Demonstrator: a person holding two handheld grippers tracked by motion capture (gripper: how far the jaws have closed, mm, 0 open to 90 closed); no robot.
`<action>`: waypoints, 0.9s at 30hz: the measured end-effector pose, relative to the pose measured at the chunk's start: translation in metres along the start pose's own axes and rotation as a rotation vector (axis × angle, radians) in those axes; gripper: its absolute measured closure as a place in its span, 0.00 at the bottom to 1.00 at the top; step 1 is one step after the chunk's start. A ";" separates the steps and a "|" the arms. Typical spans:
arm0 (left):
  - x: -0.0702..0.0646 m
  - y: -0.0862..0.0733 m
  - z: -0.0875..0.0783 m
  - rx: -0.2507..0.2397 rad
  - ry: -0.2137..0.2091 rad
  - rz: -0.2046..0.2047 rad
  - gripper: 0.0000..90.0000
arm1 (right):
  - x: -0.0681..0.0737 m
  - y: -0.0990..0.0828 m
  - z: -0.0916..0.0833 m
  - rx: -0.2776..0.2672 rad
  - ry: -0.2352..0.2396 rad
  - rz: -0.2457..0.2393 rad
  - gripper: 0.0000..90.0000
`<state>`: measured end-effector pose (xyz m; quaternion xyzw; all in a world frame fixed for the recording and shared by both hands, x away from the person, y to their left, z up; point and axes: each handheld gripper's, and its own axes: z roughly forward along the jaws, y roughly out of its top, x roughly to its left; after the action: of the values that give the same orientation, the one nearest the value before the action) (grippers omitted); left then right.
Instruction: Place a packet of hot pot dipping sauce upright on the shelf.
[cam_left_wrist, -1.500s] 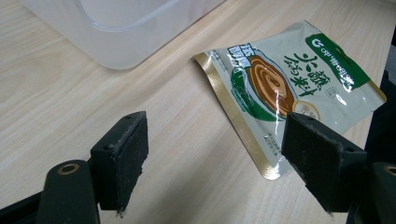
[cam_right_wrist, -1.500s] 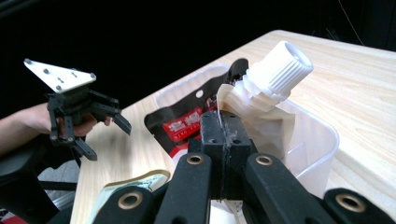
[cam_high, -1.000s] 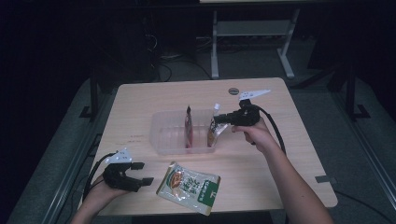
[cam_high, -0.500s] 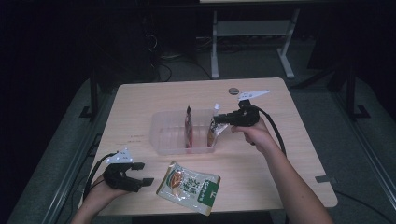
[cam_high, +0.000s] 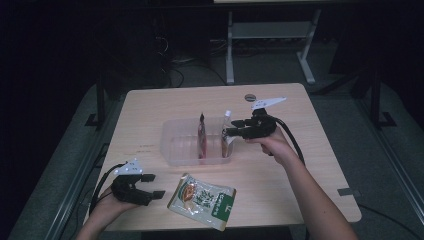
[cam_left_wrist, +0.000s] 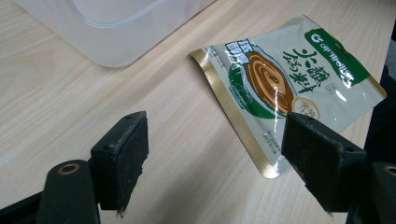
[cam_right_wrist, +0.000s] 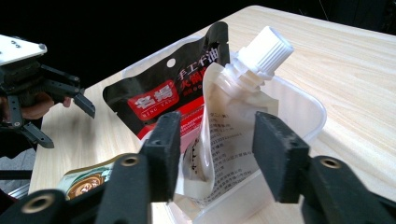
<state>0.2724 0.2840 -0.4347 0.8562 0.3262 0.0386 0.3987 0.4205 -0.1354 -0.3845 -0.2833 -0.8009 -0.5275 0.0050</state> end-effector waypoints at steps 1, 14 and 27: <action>0.000 0.000 0.000 0.002 0.000 0.001 0.25 | 0.000 0.000 0.000 0.004 -0.002 0.004 0.51; -0.001 0.003 0.002 0.005 -0.008 0.009 0.25 | 0.016 -0.011 -0.013 0.072 -0.025 -0.013 0.31; -0.002 0.004 0.004 0.003 -0.018 0.017 0.26 | 0.031 -0.042 -0.041 0.109 -0.072 -0.011 0.28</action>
<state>0.2742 0.2781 -0.4341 0.8600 0.3153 0.0339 0.3998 0.3632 -0.1679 -0.3920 -0.2969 -0.8297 -0.4726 -0.0112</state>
